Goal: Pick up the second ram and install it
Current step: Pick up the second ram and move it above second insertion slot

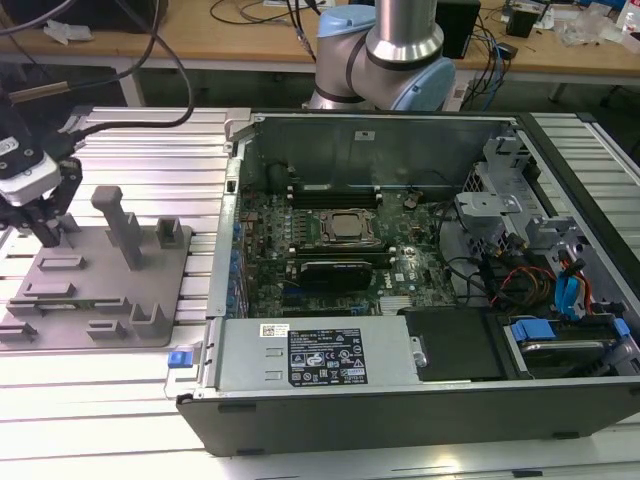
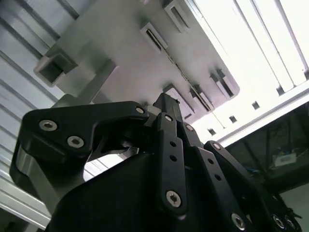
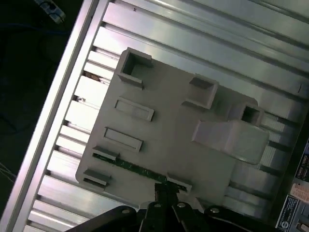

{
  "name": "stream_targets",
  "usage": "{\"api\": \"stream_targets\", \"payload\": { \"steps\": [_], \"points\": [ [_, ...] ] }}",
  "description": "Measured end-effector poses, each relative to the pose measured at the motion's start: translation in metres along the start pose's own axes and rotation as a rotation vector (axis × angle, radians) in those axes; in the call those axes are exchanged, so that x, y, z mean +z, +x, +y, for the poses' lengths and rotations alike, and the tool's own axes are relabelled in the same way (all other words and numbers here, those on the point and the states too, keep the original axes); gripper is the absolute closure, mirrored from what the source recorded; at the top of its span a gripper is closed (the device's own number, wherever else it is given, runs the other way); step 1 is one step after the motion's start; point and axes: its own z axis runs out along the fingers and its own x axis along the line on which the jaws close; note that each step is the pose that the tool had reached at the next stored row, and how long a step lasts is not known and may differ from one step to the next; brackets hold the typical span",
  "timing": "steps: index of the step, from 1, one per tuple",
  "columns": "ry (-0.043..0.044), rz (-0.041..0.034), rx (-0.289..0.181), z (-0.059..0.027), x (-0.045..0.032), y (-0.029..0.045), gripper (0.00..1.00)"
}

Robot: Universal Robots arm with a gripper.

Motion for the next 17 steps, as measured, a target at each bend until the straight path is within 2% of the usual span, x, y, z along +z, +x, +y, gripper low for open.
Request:
{"api": "stream_targets", "payload": {
  "steps": [5, 9, 12, 14, 17],
  "points": [
    [-0.0008, 0.0008, -0.136, 0.0001, 0.0004, 0.0000, 0.92],
    [-0.0017, 0.0011, -0.226, 0.0000, 0.0005, 0.0000, 0.92],
    [-0.0029, 0.0014, -0.332, 0.0000, 0.0010, 0.0000, 0.92],
    [-0.0034, 0.0016, -0.373, 0.0000, 0.0014, 0.0000, 0.92],
    [-0.0043, 0.0022, -0.468, 0.0000, 0.0022, 0.0000, 0.92]
  ]
}}
